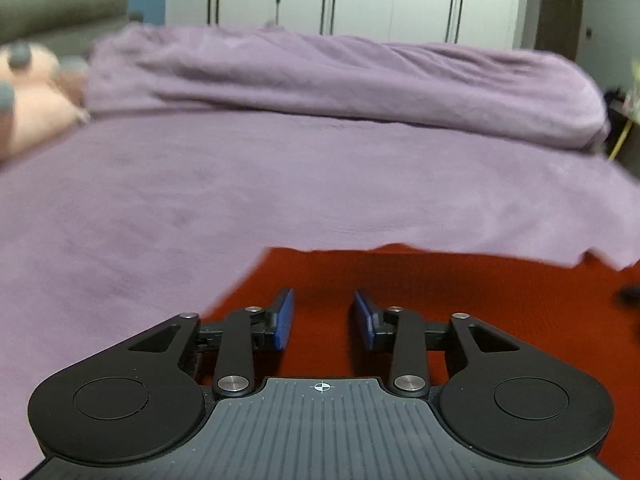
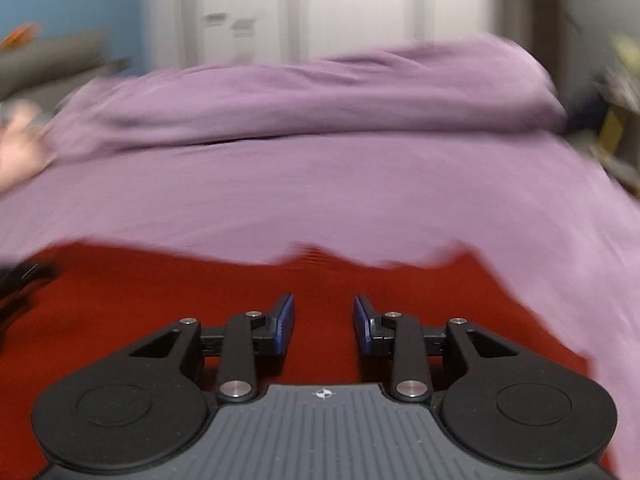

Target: Fold small clothes

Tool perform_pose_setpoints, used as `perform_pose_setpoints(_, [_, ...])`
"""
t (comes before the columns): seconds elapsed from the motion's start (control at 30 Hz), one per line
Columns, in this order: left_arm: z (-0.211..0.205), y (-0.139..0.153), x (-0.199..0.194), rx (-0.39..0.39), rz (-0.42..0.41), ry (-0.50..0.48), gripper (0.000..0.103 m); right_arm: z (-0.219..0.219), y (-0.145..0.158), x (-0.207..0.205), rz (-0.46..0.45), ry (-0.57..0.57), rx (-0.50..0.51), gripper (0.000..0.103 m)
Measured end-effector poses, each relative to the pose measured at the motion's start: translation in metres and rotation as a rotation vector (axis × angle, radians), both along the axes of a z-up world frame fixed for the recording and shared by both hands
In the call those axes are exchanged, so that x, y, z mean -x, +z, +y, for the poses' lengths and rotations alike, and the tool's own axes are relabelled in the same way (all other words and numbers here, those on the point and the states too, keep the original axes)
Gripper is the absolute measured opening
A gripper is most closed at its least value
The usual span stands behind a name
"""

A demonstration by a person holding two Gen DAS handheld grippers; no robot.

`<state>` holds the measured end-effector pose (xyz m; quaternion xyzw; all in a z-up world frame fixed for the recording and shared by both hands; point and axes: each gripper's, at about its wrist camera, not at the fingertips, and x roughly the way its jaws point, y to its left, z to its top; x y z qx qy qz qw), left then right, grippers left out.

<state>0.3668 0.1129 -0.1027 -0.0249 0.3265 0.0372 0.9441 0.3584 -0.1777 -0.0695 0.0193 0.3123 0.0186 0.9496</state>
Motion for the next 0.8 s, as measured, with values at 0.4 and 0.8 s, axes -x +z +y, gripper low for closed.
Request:
perform_pose_setpoints(0.4, [0.068,0.010,0.041,0.015,0.096,0.139,0.058,-0.056,0.016,0.032,0.016,-0.233,0.144,0.046])
perform_pose_setpoints(0.8, [0.116,0.009,0.142,0.468,0.198,0.024,0.057,-0.073,0.022,0.201,0.043,-0.188,-0.185,0.057])
